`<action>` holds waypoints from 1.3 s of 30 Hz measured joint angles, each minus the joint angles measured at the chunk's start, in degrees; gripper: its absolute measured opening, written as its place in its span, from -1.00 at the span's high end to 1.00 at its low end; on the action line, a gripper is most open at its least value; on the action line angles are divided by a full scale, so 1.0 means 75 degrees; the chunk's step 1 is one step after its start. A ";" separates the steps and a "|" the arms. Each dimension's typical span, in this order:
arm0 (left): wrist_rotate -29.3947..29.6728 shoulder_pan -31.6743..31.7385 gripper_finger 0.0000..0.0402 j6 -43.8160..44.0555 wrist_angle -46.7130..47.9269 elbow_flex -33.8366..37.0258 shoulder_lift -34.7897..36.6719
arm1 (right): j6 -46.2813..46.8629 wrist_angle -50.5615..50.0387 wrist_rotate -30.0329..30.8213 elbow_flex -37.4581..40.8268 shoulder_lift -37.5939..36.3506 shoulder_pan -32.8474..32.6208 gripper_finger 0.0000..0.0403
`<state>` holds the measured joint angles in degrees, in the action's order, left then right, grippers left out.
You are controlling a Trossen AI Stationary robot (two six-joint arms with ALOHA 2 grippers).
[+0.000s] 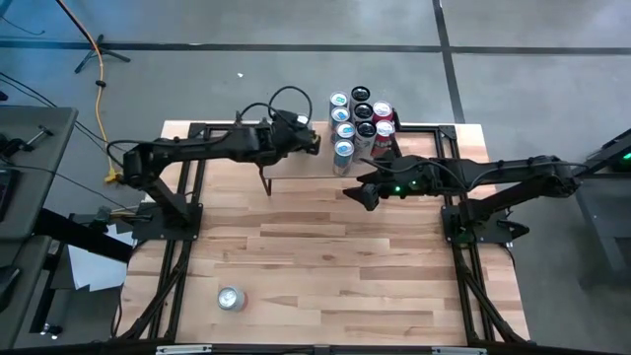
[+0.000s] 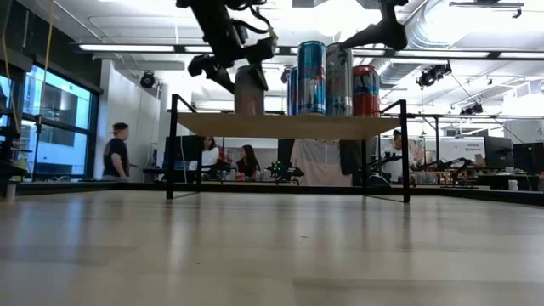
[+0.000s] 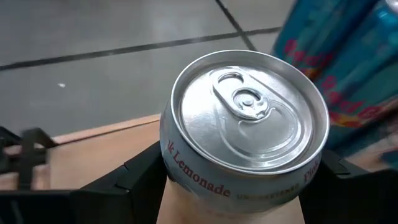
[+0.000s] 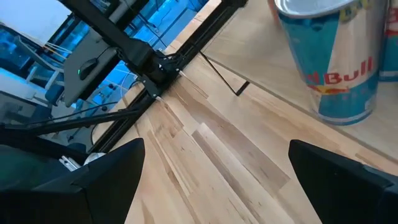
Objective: Place canned beverage on shelf
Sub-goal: Put the top orange-white soda can on the shelf
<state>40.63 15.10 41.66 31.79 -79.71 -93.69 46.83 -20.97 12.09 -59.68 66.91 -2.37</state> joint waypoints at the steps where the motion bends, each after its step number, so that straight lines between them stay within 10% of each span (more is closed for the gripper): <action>1: 0.0014 -0.0024 -0.19 0.0151 -0.0045 -0.0008 -0.0042 | -0.0060 -0.0006 -0.0002 0.0000 -0.0019 0.0000 -0.91; 30: 0.0161 -0.0256 -0.36 -0.0587 -0.0668 0.0015 -0.0120 | -0.0251 -0.0085 -0.0002 0.0000 -0.0096 0.0000 -0.91; 39: 0.0070 -0.0258 -0.69 -0.0568 -0.0711 0.0012 -0.0088 | -0.0227 -0.0087 -0.0004 0.0000 -0.0096 0.0000 -0.91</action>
<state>41.15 13.17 37.40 26.46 -79.61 -94.35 45.13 -21.63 12.06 -59.68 66.19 -2.37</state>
